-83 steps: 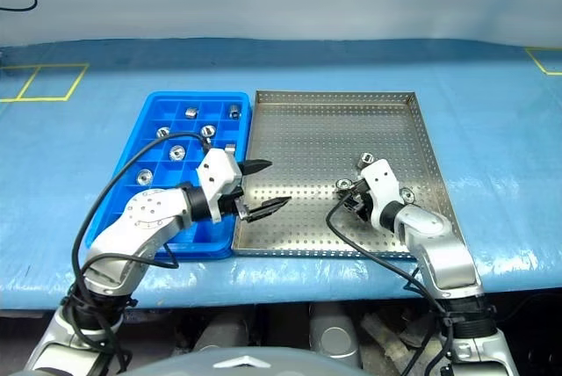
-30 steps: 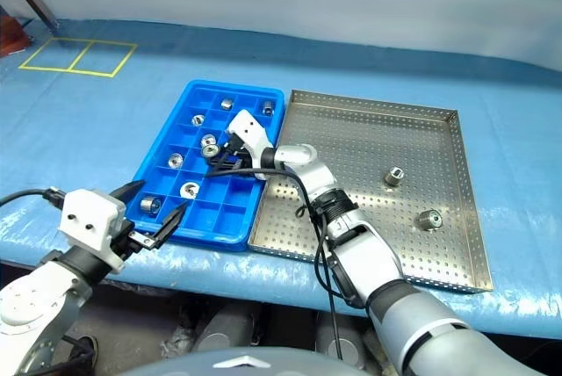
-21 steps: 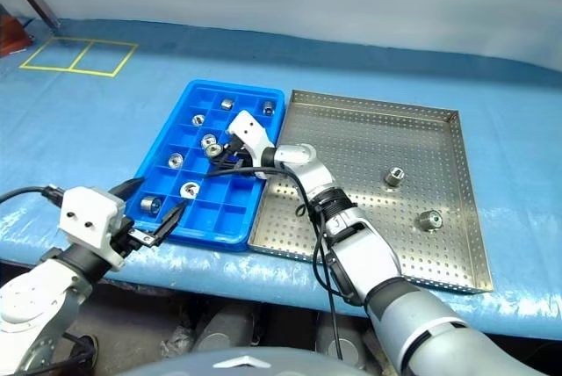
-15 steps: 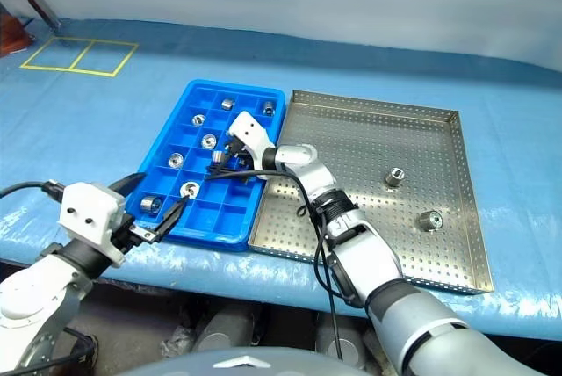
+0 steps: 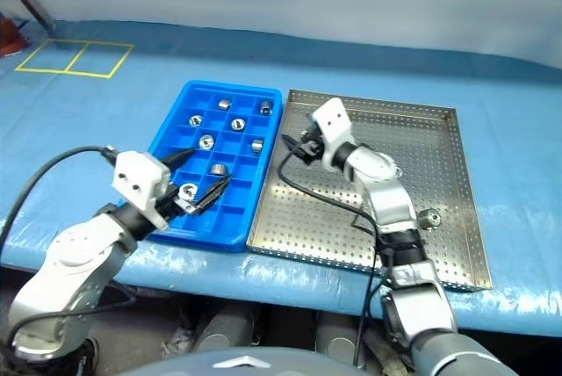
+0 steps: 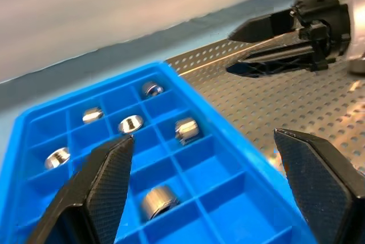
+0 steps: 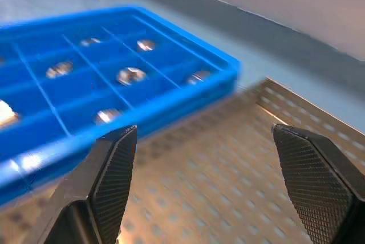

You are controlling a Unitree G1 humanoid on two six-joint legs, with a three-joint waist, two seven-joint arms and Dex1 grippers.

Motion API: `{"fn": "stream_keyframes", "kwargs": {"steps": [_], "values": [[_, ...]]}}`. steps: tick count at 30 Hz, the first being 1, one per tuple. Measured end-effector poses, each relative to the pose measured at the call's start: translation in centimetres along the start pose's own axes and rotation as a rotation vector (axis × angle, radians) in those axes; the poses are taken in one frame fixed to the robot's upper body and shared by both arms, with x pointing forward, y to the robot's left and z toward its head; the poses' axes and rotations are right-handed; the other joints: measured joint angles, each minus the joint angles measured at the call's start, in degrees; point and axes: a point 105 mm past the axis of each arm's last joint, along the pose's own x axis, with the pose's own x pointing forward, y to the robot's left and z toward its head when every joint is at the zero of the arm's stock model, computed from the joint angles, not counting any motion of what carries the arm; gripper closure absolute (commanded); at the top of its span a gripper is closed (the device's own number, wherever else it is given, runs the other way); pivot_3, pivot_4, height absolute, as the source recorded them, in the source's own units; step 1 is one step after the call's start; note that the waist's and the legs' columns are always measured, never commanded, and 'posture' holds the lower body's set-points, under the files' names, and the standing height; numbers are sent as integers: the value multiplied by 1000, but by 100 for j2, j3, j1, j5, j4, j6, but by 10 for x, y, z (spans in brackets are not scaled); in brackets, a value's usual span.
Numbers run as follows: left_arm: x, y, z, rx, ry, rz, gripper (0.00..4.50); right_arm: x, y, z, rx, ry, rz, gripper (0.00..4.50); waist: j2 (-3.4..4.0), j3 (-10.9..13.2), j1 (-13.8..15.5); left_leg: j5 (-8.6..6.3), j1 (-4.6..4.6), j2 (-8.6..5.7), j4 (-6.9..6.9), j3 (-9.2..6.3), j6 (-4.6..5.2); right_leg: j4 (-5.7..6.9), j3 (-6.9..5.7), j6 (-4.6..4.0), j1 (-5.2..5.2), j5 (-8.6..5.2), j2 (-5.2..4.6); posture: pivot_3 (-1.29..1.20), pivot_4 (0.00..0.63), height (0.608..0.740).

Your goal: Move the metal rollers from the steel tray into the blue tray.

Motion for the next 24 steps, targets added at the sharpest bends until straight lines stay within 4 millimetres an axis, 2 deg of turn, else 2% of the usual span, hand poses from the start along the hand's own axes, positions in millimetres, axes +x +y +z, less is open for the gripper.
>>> {"fn": "stream_keyframes", "kwargs": {"steps": [4, 8, 12, 18, 24], "values": [[27, -5, 3, -12, -27, -89, 209, -34, -33, -20, 23, 93, -186, 531, 0, 0, -308, -2, 2, 21, 9, 39, 4, 0, 20, 10, 0, 6, 0, -228, 150, 740], [45, -14, 9, -3, -54, -181, 209, -45, -43, -35, 78, 150, -271, 531, 0, 0, -662, -18, 18, 39, 14, 93, 32, 4, 65, 20, 1, 18, 18, -257, 150, 740], [56, -20, 13, 15, -68, -239, 209, -44, -39, -50, 142, 198, -290, 531, 0, 0, -898, -24, 19, 48, 34, 110, 43, 4, 84, 40, 3, 27, 31, -251, 150, 740], [56, -26, 11, 15, -71, -270, 209, -37, -29, -73, 242, 245, -267, 531, 1, 1, -1092, -27, 35, 48, 44, 107, 51, 3, 94, 61, 22, 25, 42, -251, 150, 740], [52, -27, 0, -6, -41, -262, 209, -21, -30, -61, 248, 196, -240, 531, 2, 2, -1104, -27, 37, 48, 46, 104, 52, 3, 97, 63, 22, 26, 55, -172, 150, 740]]}}
